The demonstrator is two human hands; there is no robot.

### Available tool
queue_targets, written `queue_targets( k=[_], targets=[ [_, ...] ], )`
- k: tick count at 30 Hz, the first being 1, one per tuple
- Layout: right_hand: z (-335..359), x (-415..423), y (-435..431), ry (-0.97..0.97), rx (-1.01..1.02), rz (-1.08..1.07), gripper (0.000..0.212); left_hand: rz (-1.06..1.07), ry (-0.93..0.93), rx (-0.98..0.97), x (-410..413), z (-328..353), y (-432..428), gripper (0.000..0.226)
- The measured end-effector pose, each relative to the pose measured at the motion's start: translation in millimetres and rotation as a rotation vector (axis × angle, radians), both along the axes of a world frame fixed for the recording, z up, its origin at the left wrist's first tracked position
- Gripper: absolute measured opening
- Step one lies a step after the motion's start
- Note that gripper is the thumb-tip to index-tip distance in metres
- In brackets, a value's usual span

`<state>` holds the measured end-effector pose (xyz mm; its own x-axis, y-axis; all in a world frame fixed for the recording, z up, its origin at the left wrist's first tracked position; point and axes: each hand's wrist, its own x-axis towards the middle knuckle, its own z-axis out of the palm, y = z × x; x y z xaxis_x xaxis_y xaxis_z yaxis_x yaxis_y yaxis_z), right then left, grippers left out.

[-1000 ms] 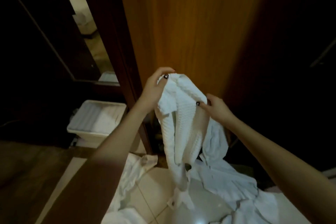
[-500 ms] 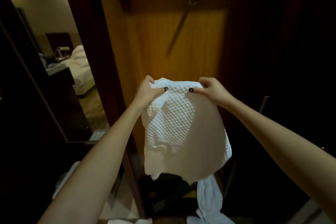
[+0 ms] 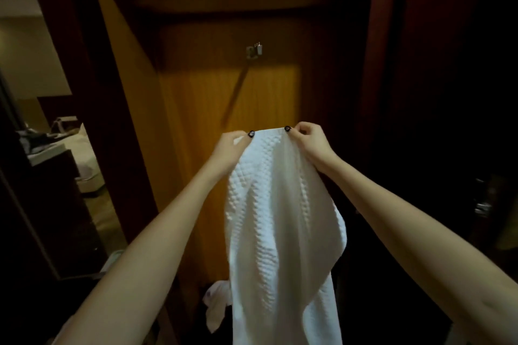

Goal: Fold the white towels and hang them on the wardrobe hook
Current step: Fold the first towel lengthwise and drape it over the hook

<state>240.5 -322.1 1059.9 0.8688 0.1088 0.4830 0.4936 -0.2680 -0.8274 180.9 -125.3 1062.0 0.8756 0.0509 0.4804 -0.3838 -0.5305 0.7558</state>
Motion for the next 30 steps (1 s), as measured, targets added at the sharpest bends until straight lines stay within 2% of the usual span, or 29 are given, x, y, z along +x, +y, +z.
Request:
queue_targets(
  k=[2,5,9,13,16,18,20,25,27,30],
  targets=[
    [9.2,-3.4,2.1,-0.008,-0.038,0.012,0.036,-0.043,0.004,-0.051,6.7,4.5,-29.8,0.021],
    [17.0,-11.5,-1.9,0.017,-0.048,0.129,0.032,-0.122,0.073,-0.122,13.7,8.2,-58.7,0.05],
    [12.0,-13.0,-24.3,0.09,-0.009,0.238,0.026,-0.158,0.115,-0.225,20.5,3.7,-69.5,0.02],
    [-0.6,-13.8,-40.0,0.091,0.042,0.235,0.023,-0.126,0.092,-0.246,21.1,-7.0,-86.4,0.022],
    [-16.5,-13.1,-58.3,0.018,-0.042,0.26,0.005,-0.017,0.012,-0.287,21.8,-9.0,-91.8,0.02],
    [-24.7,-12.3,-74.2,0.024,-0.1,0.358,0.033,0.042,-0.009,-0.282,24.0,-7.1,-90.6,0.021],
    [-28.9,-10.7,-88.1,-0.017,-0.205,0.362,0.044,0.082,-0.022,-0.263,26.8,-4.6,-87.9,0.022],
    [-43.2,-8.8,-112.7,0.062,-0.413,0.327,0.036,0.194,-0.07,-0.327,31.1,-3.7,-79.1,0.022],
    [-47.2,-8.2,-115.4,0.019,-0.452,0.299,0.037,0.225,-0.091,-0.341,32.0,-5.1,-75.5,0.02],
    [-45.1,-2.1,-105.4,-0.046,-0.273,0.196,0.04,0.221,-0.104,-0.349,31.7,-4.9,-72.1,0.02]
  ],
)
